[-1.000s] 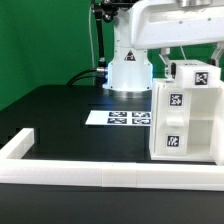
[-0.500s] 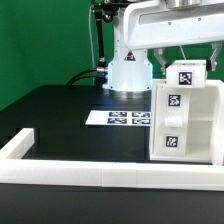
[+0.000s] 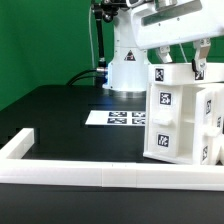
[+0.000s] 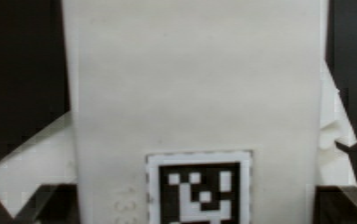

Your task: Assemble cabinet

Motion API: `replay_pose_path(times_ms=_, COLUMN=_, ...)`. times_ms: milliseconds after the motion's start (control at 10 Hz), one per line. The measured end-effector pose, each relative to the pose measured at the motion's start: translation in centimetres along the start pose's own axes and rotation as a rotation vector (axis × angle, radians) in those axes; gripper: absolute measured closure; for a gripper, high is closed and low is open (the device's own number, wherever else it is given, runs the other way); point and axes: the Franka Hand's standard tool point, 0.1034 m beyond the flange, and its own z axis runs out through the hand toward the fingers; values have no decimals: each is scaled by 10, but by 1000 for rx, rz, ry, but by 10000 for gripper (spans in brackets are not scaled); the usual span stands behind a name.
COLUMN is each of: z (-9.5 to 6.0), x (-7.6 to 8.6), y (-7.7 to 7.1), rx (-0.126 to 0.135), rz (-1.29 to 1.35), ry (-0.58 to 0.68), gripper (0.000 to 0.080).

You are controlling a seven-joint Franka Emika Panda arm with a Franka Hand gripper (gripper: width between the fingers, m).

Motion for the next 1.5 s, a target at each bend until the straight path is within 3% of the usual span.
replay_pose_path(times_ms=200, z=1, x=0, y=0, rx=4, rz=142, ry=-7, gripper=245)
replay_pose_path(times_ms=300, z=1, x=-1, y=1, rx=21, rz=336, ry=-31, gripper=245)
replay_pose_path(times_ms=400, z=2, x=-5, y=-1, rx=22, rz=454, ry=-35, gripper=245)
replay_pose_path(times_ms=600, z=2, x=0, y=-7, rx=107, rz=720, ry=-53, gripper=245)
replay_pose_path(times_ms=700, z=2, x=1, y=-7, rx=116, rz=797, ry=-59, gripper=245)
replay_pose_path(times_ms=1000, z=3, x=0, y=-6, rx=113, rz=808, ry=-60, gripper=242)
replay_pose_path(times_ms=1100, z=3, x=-1, y=-6, rx=107, rz=798, ry=-61, gripper=165)
replay_pose_path(times_ms=1200, z=3, x=-7, y=-5, rx=58, rz=718, ry=-92, gripper=165)
replay_pose_path(times_ms=1300, z=-2, x=-9, y=-9, rx=37, rz=685, ry=-121, gripper=152)
replay_pose_path(times_ms=1500, z=-11, x=-16, y=-17, rx=21, rz=489, ry=-156, gripper=151)
